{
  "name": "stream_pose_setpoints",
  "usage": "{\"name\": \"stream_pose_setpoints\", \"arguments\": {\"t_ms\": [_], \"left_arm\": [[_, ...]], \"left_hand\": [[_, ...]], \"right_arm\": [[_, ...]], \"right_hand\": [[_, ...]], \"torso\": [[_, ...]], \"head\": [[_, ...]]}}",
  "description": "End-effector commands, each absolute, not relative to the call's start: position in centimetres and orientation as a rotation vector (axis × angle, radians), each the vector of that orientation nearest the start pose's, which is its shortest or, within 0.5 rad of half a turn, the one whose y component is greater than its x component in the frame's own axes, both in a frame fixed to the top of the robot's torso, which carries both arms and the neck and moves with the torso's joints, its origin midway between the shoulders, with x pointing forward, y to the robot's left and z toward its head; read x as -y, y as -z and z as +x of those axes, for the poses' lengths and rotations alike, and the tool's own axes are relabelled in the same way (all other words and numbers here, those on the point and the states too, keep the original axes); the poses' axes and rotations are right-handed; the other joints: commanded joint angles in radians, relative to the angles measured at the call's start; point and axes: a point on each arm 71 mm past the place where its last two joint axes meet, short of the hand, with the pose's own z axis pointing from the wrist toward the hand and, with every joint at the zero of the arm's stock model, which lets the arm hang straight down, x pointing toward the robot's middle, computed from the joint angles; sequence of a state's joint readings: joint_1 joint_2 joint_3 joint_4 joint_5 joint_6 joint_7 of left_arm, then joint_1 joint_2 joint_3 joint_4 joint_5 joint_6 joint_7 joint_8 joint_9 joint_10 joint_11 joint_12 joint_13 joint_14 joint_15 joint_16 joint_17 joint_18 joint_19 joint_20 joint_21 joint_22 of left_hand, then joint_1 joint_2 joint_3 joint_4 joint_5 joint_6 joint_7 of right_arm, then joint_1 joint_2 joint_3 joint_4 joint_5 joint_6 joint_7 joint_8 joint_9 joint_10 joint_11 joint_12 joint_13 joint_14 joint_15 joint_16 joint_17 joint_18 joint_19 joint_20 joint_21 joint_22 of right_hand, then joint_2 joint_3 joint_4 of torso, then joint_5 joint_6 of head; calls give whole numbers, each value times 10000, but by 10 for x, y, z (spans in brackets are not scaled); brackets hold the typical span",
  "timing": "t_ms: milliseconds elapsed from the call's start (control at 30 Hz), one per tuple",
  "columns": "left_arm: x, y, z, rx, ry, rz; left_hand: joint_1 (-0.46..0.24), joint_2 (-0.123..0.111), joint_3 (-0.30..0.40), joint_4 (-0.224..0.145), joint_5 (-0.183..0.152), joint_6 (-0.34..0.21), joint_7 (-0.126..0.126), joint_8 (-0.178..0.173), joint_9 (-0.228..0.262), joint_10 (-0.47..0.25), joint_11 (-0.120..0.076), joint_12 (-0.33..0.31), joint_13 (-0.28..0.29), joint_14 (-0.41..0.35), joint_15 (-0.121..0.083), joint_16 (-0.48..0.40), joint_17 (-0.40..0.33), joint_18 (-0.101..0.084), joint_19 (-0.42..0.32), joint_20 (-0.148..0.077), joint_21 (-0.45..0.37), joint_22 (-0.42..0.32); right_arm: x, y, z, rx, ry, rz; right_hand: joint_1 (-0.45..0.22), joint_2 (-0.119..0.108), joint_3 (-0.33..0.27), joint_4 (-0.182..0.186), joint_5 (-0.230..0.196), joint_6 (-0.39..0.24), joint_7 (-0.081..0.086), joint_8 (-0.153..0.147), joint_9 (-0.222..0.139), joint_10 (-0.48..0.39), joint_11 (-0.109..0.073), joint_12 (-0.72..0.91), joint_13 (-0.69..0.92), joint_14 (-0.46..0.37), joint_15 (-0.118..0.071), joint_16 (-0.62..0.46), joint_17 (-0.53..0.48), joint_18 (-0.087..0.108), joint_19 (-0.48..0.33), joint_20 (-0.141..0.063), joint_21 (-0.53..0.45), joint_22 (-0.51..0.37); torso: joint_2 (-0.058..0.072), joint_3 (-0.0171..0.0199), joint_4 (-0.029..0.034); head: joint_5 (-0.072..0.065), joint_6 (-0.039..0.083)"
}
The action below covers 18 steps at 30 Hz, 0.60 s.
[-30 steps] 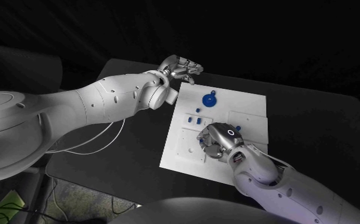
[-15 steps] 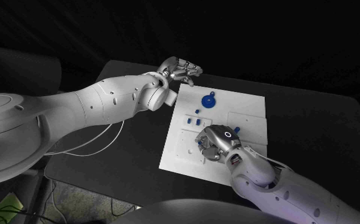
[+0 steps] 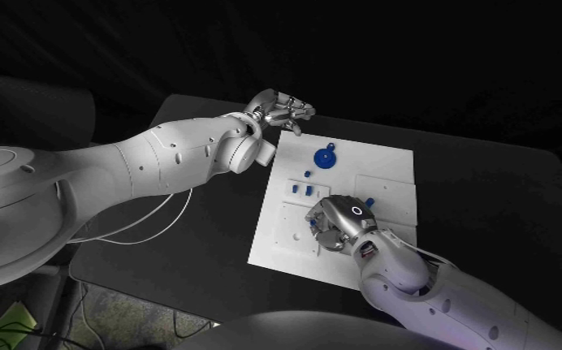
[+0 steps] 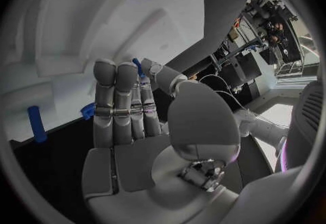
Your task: Assemble the parts on the task board
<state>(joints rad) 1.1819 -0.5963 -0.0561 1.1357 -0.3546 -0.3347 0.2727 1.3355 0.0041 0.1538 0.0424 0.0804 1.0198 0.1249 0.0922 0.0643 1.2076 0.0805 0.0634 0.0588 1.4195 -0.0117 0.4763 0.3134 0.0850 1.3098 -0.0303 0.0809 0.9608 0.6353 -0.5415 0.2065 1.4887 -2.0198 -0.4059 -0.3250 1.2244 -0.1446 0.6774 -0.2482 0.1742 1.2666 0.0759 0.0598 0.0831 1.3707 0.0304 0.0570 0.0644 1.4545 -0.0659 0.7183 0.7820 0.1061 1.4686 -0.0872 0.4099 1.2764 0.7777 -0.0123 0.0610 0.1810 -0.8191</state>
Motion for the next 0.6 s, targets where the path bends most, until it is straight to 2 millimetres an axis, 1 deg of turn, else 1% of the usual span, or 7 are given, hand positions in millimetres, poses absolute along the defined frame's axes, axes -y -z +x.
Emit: {"name": "stream_pose_setpoints", "arguments": {"t_ms": [33, 67, 167, 300, 600], "left_arm": [[-192, 217, 547, -15664, 12348, -8238], [-192, 217, 547, -15669, 12341, -8243], [-192, 218, 547, -15688, 12328, -8255], [-193, 218, 547, -15701, 12316, -8265], [-193, 218, 547, -15706, 12312, -8268]], "left_hand": [[-47, 83, -44, -23, -24, -40, 22, -1, -7, -77, -18, -24, 13, -30, 31, 48, 3, -72, -31, 28, 50, 14], [-49, 84, -53, -23, -32, -50, 24, -4, -7, -82, -16, -24, 13, -29, 32, 50, 2, -71, -31, 29, 49, 14], [-57, 77, -65, -20, -39, -61, 31, -8, -7, -94, -10, -25, 13, -31, 34, 51, 1, -71, -32, 30, 48, 14], [-59, 82, -75, -20, -58, -64, 33, -5, -6, -104, -8, -23, 14, -33, 36, 52, 0, -70, -32, 33, 46, 13], [-60, 83, -76, -20, -60, -64, 34, -5, -6, -105, -7, -23, 14, -33, 36, 52, 0, -70, -32, 33, 46, 13]], "right_arm": [[75, 332, 380, -16851, -6350, -1921], [75, 332, 380, -16838, -6365, -1906], [76, 332, 380, -16838, -6376, -1881], [76, 332, 380, -16851, -6381, -1883], [75, 332, 380, -16808, -6408, -1824]], "right_hand": [[-118, -229, -149, 106, 212, -49, 1, 45, -4, 34, -129, 49, 4, -2, -45, 5, -6, 206, 403, -39, -14, -25], [-146, -287, -257, 148, 295, -53, -10, 42, -6, 26, -138, 46, 1, -3, -43, 11, -4, 201, 404, -38, -17, -39], [-128, -391, -536, 312, 302, -124, -11, 43, -29, -47, -129, 45, -3, -4, -29, 23, -9, 185, 411, -26, -31, -121], [-118, -459, -612, 374, 263, -144, -6, 43, -38, -73, -117, 45, -5, 1, -22, 32, -12, 177, 413, -20, -19, -167], [-37, -433, -612, 425, 99, -123, -8, 43, -40, -57, -124, 45, -4, 0, -26, 52, -10, 170, 415, -25, 33, -209]], "torso": [[2, 5, 5], [-1, 5, -1], [-5, -3, -3], [1, -3, 3], [2, -9, 6]], "head": [[-6, -3], [-5, -10], [-8, -15], [-10, -19], [-12, -26]]}}
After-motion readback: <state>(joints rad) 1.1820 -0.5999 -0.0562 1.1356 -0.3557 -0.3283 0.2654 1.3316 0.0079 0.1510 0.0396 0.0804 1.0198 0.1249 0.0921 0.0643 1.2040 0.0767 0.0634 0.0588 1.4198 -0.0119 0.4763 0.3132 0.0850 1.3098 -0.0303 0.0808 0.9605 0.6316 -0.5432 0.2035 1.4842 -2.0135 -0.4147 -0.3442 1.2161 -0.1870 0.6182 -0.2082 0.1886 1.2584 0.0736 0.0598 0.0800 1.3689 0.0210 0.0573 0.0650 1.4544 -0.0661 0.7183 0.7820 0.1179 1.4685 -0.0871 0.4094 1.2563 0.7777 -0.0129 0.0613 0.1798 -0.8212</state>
